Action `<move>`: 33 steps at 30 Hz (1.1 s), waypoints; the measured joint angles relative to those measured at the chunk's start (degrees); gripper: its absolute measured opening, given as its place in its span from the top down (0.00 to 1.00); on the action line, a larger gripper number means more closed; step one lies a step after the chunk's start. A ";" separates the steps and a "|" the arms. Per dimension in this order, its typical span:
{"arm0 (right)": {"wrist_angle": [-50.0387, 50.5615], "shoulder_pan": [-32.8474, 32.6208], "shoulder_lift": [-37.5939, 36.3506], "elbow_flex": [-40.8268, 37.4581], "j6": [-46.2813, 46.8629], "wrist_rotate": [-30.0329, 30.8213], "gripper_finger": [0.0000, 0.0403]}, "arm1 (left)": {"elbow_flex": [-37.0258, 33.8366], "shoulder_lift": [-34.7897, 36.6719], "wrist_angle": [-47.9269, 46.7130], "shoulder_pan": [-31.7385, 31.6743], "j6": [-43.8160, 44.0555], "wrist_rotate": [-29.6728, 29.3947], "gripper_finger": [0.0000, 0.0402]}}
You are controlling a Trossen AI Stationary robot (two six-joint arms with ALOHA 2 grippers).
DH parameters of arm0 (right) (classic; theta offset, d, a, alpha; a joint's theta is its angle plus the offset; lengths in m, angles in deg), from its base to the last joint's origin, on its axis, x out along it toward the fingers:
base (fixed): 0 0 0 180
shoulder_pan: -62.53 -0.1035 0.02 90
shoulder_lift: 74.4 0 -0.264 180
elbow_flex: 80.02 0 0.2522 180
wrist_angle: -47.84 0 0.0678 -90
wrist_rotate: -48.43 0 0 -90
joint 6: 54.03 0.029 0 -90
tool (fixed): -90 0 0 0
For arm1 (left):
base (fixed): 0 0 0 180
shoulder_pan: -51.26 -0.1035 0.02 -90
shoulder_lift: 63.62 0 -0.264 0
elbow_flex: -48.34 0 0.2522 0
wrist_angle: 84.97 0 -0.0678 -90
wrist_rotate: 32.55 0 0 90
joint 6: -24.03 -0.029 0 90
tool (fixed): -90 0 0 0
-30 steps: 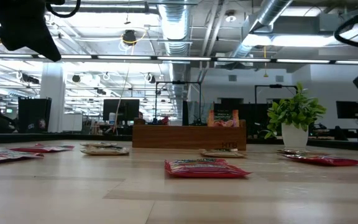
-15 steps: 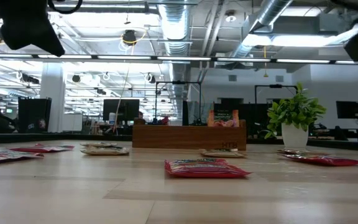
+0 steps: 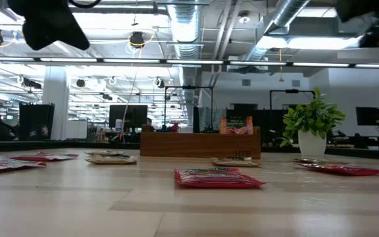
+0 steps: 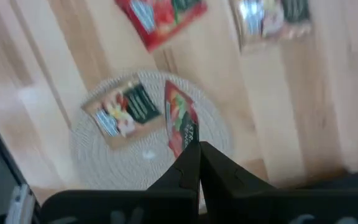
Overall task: Pick & Place Tea
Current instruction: Put the red tea bag into the middle section of the wooden organizer
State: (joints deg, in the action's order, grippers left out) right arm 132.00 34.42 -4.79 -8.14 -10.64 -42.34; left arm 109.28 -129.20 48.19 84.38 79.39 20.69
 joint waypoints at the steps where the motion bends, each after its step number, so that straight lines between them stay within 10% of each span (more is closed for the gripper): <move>1: 0.07 1.03 0.00 0.75 -1.21 0.46 1.00 | 0.00 0.02 0.45 -0.58 -0.79 0.03 1.00; 21: -0.29 17.05 21.16 26.58 -34.25 2.63 1.00 | 0.00 -0.26 30.05 -17.99 -26.47 8.67 0.99; 33: -2.94 21.40 32.04 46.36 -46.21 2.59 1.00 | 0.02 -8.93 44.25 -24.10 -32.24 20.29 0.76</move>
State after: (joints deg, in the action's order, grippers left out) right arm 129.07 55.81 27.25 38.22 -56.85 -39.75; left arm 109.29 -138.13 92.43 60.27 47.15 40.98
